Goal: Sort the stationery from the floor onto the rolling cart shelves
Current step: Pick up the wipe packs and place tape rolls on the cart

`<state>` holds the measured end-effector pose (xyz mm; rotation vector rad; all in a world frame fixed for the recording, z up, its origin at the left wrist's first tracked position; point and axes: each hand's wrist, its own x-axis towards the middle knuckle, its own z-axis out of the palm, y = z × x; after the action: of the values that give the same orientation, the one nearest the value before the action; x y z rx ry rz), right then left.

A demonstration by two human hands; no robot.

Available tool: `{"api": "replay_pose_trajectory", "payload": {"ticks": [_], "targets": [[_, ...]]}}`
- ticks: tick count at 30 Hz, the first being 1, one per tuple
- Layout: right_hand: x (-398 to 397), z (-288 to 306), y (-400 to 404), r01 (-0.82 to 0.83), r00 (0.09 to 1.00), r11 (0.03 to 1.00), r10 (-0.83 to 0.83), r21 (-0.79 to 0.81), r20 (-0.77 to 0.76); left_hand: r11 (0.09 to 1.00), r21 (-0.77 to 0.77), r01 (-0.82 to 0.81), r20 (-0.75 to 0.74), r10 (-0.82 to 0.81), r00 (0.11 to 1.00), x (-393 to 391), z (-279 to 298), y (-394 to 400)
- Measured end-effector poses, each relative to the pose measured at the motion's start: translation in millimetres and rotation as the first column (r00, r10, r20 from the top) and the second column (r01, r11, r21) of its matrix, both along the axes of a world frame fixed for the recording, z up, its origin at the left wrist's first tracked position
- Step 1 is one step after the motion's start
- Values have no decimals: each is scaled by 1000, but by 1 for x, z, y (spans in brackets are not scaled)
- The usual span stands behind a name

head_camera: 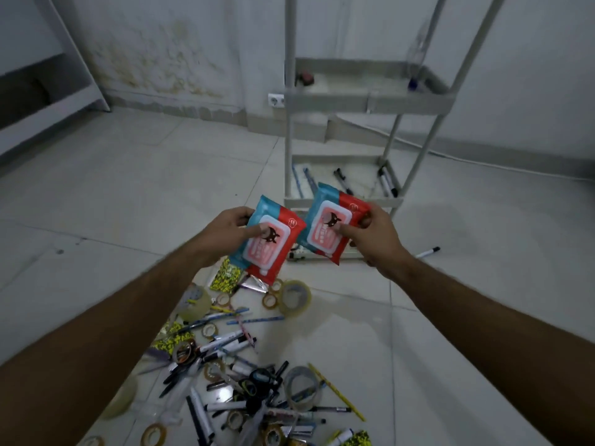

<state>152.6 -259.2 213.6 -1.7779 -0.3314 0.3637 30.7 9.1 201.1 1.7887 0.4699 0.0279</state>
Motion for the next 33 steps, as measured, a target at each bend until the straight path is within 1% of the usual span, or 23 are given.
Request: {"api": "replay_pose_trajectory", "payload": {"ticks": [3, 6, 12, 15, 18, 21, 24, 29, 31, 33], "targets": [[0, 90, -5, 36, 998, 999, -34, 30, -43, 998, -58, 7, 15, -6, 1000, -1, 91, -11], [0, 176, -8, 62, 997, 997, -60, 47, -55, 997, -73, 26, -3, -27, 1000, 1, 184, -16], [-8, 366, -19, 108, 992, 993, -104, 42, -75, 996, -77, 48, -33, -51, 998, 8, 385, -24], [-6, 443, -23, 148, 984, 988, -144, 30, -107, 996, -78, 41, -47, -44, 998, 12, 467, -30], [0, 504, -27, 219, 967, 975, -212, 36, -143, 998, -63, 23, -74, -28, 997, 20, 532, -37], [14, 543, -32, 299, 939, 952, -282, 64, -197, 998, -62, -3, -90, -2, 996, 35, 576, -46], [48, 563, -36, 357, 909, 929, -323, 94, -263, 999, -41, -21, -102, 17, 995, 60, 600, -54], [139, 558, -31, 377, 876, 913, -297, 156, -380, 997, 19, -71, -111, 72, 991, 118, 605, -65], [180, 552, -25, 358, 866, 923, -273, 138, -419, 993, 38, -107, -129, 111, 985, 140, 602, -69], [220, 544, -18, 348, 860, 933, -281, 87, -426, 987, 21, -161, -169, 162, 972, 160, 599, -72]]}}
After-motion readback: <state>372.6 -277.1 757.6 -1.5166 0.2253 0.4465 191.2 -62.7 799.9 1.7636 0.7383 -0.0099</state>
